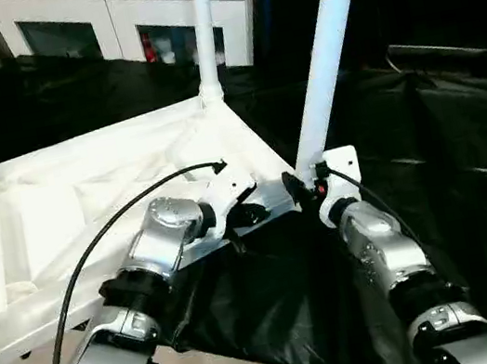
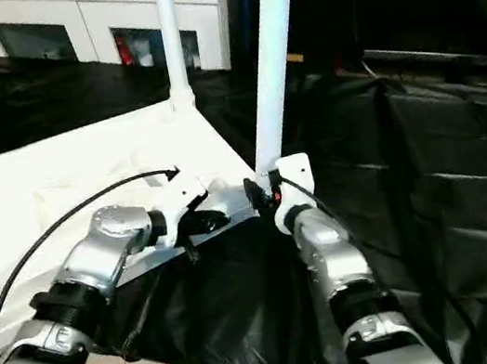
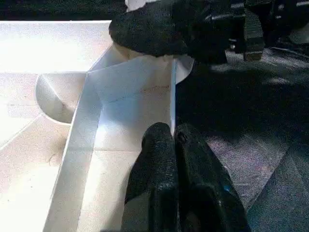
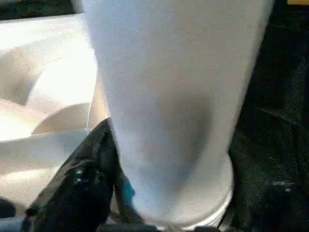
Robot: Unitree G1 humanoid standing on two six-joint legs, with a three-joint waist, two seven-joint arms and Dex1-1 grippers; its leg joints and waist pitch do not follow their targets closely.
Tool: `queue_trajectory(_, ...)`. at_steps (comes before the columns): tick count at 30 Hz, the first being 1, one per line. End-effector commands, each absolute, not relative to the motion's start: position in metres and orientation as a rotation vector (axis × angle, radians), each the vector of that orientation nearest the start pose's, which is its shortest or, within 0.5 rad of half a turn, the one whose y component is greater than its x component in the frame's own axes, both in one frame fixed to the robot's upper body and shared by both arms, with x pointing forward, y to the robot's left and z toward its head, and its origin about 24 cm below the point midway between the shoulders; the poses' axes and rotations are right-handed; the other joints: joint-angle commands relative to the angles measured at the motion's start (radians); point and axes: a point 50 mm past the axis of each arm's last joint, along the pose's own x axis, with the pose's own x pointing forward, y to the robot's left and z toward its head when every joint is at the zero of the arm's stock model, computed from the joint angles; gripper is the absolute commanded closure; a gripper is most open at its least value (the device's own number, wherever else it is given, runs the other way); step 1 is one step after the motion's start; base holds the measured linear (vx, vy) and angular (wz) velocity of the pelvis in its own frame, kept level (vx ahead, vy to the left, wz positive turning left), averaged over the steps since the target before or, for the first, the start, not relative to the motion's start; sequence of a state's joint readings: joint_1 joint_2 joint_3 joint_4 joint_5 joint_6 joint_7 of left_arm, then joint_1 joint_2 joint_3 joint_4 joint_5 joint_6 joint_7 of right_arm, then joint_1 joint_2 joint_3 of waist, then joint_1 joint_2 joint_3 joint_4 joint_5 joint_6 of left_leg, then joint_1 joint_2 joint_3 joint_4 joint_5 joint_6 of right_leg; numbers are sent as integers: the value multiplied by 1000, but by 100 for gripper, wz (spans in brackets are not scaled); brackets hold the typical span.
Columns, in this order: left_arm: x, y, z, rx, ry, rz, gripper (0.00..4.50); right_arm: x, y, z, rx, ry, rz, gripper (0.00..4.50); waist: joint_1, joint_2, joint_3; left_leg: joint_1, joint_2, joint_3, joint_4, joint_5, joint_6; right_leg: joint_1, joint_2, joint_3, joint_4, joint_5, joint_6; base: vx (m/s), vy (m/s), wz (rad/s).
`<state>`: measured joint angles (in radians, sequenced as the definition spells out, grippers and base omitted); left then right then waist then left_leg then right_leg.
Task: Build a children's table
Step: Rotate leg to tighten
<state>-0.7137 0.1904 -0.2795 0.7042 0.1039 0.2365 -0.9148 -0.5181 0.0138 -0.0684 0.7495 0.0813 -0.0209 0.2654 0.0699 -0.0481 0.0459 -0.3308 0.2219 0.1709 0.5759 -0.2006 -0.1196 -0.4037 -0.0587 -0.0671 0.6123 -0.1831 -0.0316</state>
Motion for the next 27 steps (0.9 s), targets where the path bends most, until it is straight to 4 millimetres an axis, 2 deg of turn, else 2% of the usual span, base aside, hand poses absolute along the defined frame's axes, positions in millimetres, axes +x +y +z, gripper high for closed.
queue_trajectory(1, 334, 74, 49, 372, 466, -1196, 450, 331, -87, 22, 120, 215, 518, 83, -2, 12, -54, -9, 4, 3, -68, -192, 27, 53, -70, 49, -85, -256, -153, 0, 0, 0)
queue_trajectory(3, 333, 80, 50, 370, 453, -1221, 450, 331, -96, 23, 92, 213, 578, 74, -3, 12, -55, -11, 5, 3, -67, -183, 35, 56, -71, 49, -84, -242, -158, 0, 0, 0)
queue_trajectory(5, 333, 84, 50, 386, 450, -1230, 450, 330, -101, 24, 68, 215, 610, 47, -6, 13, -57, -13, 7, 4, -65, -145, 44, 56, -70, 50, -75, -170, -183, 0, 0, 0)
queue_trajectory(6, 332, 91, 51, 403, 455, -1244, 450, 329, -107, 25, 34, 218, 664, 47, -7, 11, -59, -15, 6, 4, -62, -131, 49, 62, -69, 49, -71, -140, -194, 0, 0, 0)
queue_trajectory(8, 332, 91, 51, 403, 455, -1244, 450, 329, -107, 25, 34, 218, 664, 27, -8, 12, -60, -15, 6, 6, -60, -108, 61, 62, -68, 50, -64, -81, -213, 0, 0, 0)
queue_trajectory(9, 332, 98, 51, 420, 458, -1253, 450, 328, -113, 26, -1, 222, 712, 27, -7, 12, -61, -14, 6, 5, -60, -98, 63, 64, -69, 50, -62, -63, -220, 0, 0, 0)
queue_trajectory(12, 330, 116, 53, 459, 466, -1294, 450, 321, -123, 29, -78, 236, 889, 27, -7, 6, -58, -14, 6, 6, -58, -115, 78, 66, -69, 49, -67, -87, -223, 0, 0, 0)
queue_trajectory(14, 327, 125, 54, 469, 471, -1334, 450, 316, -128, 31, -105, 255, 1002, 27, -8, 7, -57, -14, 8, 7, -59, -130, 83, 65, -71, 50, -68, -115, -219, 0, 0, 0)
queue_trajectory(16, 323, 131, 56, 468, 477, -1378, 450, 311, -132, 32, -121, 281, 1101, 27, -9, 6, -54, -11, 11, 7, -61, -144, 77, 59, -72, 50, -71, -157, -217, 0, 0, 0)
queue_trajectory(19, 320, 135, 57, 467, 480, -1405, 450, 309, -134, 34, -126, 299, 1160, 27, -6, 8, -54, -10, 14, 6, -61, -148, 74, 60, -73, 50, -70, -167, -223, 0, 0, 0)
queue_trajectory(21, 318, 138, 58, 468, 487, -1432, 450, 307, -136, 35, -134, 317, 1212, 51, -3, 9, -55, -9, 16, 7, -61, -142, 72, 59, -71, 49, -66, -145, -230, 0, 0, 0)
queue_trajectory(22, 316, 141, 58, 474, 491, -1448, 450, 307, -137, 36, -138, 331, 1246, 63, -2, 0, -55, -11, 16, 9, -60, -135, 72, 59, -71, 49, -65, -136, -230, 0, 0, 0)
queue_trajectory(26, 314, 146, 60, 485, 505, -1480, 450, 307, -139, 37, -135, 350, 1290, 99, 10, 3, -55, -10, 15, 10, -59, -123, 68, 59, -73, 49, -63, -141, -226, 0, 0, 0)
queue_trajectory(27, 314, 147, 61, 491, 504, -1485, 450, 306, -139, 36, -135, 357, 1302, 106, 12, 10, -55, -9, 15, 9, -60, -123, 65, 58, -73, 49, -63, -142, -226, 0, 0, 0)
